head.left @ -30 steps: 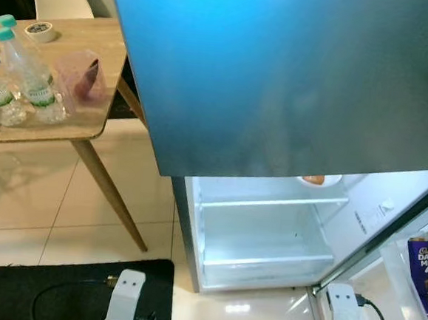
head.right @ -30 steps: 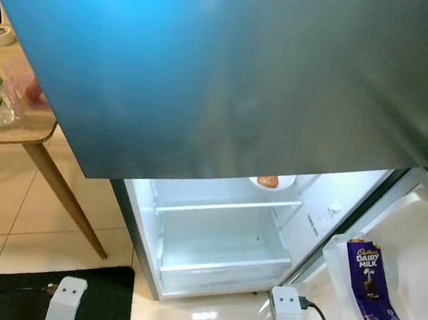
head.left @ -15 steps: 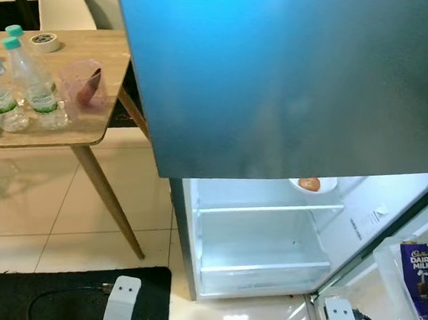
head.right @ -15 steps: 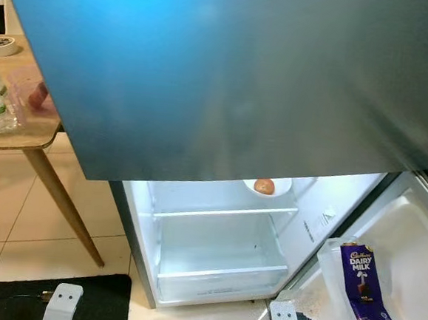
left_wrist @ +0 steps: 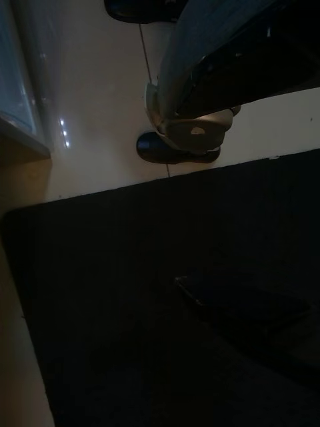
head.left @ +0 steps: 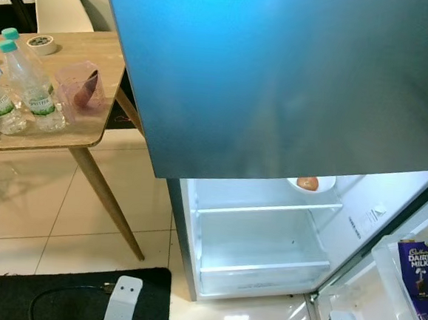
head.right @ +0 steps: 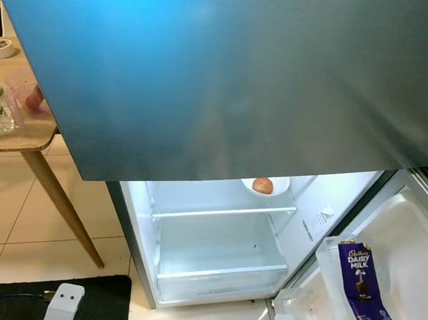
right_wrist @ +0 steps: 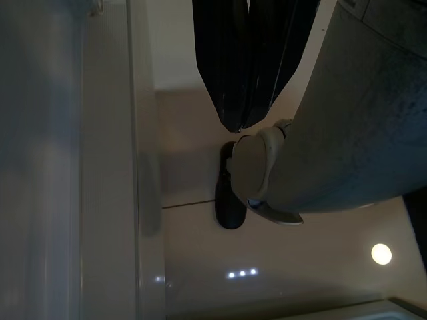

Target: Restocking fridge

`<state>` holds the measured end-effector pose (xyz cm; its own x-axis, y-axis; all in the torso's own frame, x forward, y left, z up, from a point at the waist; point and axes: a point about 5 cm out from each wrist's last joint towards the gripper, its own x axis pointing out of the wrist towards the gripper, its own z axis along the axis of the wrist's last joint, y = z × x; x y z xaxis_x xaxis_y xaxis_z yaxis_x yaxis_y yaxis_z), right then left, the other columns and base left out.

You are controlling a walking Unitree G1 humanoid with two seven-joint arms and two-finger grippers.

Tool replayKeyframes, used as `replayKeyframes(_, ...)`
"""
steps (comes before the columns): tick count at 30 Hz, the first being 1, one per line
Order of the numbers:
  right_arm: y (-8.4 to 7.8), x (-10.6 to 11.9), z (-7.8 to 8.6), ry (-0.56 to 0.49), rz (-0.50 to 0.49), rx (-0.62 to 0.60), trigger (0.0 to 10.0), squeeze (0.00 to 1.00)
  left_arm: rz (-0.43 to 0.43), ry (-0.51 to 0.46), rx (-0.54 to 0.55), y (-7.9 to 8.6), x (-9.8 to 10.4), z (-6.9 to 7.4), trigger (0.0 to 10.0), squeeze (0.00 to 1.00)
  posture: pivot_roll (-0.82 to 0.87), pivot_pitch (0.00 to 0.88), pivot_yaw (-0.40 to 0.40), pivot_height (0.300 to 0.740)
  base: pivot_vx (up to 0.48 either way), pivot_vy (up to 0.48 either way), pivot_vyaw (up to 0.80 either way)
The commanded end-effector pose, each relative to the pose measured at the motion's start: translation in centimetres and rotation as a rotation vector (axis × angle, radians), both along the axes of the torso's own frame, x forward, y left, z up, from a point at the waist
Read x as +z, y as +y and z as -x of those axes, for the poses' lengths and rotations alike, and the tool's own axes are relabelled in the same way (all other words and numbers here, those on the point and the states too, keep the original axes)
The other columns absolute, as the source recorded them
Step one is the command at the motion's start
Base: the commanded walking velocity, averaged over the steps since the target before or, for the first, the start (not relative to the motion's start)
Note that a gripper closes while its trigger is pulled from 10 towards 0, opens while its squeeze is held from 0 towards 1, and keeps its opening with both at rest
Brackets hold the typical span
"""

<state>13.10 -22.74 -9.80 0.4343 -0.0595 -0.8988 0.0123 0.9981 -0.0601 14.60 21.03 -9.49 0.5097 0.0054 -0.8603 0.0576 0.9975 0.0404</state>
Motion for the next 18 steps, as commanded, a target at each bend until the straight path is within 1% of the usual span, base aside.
replayKeyframes(1, -0.31, -0.16, 0.64, 0.026, 0.011, -0.007, 10.0, 0.00, -0.008, 0.029, 0.008, 0.29, -0.25, 0.74, 10.0, 0.00, -0.02, 0.051, 0.006, 0.740, -0.281, 0.000, 0.00)
replayKeyframes(18, -0.32, -0.16, 0.62, 0.030, 0.015, 0.002, 10.0, 0.00, -0.008, 0.038, 0.006, 0.26, -0.31, 0.88, 10.0, 0.00, -0.02, 0.052, 0.006, 0.740, -0.322, 0.000, 0.00)
